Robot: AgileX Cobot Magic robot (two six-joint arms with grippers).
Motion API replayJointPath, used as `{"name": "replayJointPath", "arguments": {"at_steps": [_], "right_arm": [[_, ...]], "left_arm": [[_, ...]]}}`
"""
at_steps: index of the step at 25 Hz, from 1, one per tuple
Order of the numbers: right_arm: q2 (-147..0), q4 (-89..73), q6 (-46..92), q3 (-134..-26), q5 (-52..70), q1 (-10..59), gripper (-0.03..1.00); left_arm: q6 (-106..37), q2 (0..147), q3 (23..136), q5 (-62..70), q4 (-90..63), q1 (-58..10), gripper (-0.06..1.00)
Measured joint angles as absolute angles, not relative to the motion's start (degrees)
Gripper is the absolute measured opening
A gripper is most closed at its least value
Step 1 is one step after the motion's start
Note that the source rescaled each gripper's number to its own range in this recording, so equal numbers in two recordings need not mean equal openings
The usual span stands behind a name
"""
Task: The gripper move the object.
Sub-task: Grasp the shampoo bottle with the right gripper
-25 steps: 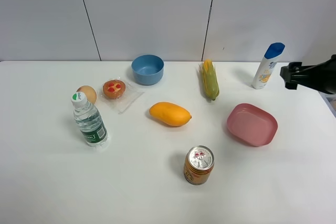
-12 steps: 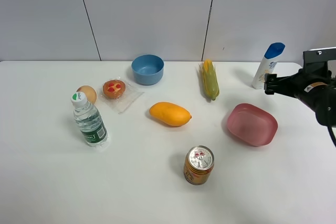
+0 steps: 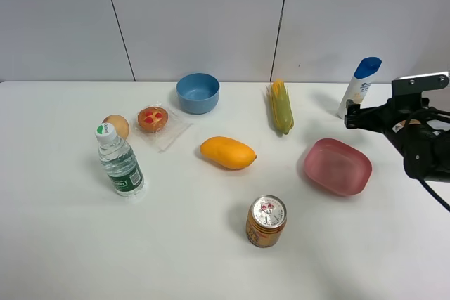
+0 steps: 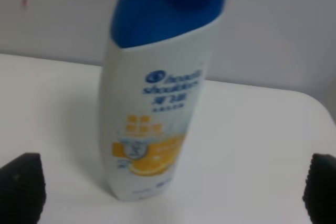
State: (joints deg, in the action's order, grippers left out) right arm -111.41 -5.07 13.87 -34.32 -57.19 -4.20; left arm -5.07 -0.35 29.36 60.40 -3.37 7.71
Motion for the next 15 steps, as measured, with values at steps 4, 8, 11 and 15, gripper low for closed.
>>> {"name": "replayJointPath", "arguments": {"at_steps": [4,8,11,15], "right_arm": [[-115.02,-4.87,13.7,-38.73,-57.37,-4.18,1.0],[-116.71,-5.05,13.7,-41.73,-57.37,-4.18,1.0],[-119.07,-4.71,13.7,-45.08,-56.99,-4.13,1.0],[-121.2,-4.41,13.7,-48.11,-55.9,-4.13,1.0]], "left_arm": [[-5.07,-0.35,29.36,60.4,-3.37,7.71,1.0],[-5.07,-0.35,29.36,60.4,-3.37,7.71,1.0],[-5.13,-0.35,29.36,60.4,-3.37,7.71,1.0],[-5.13,-0.35,29.36,60.4,-3.37,7.71,1.0]]}}
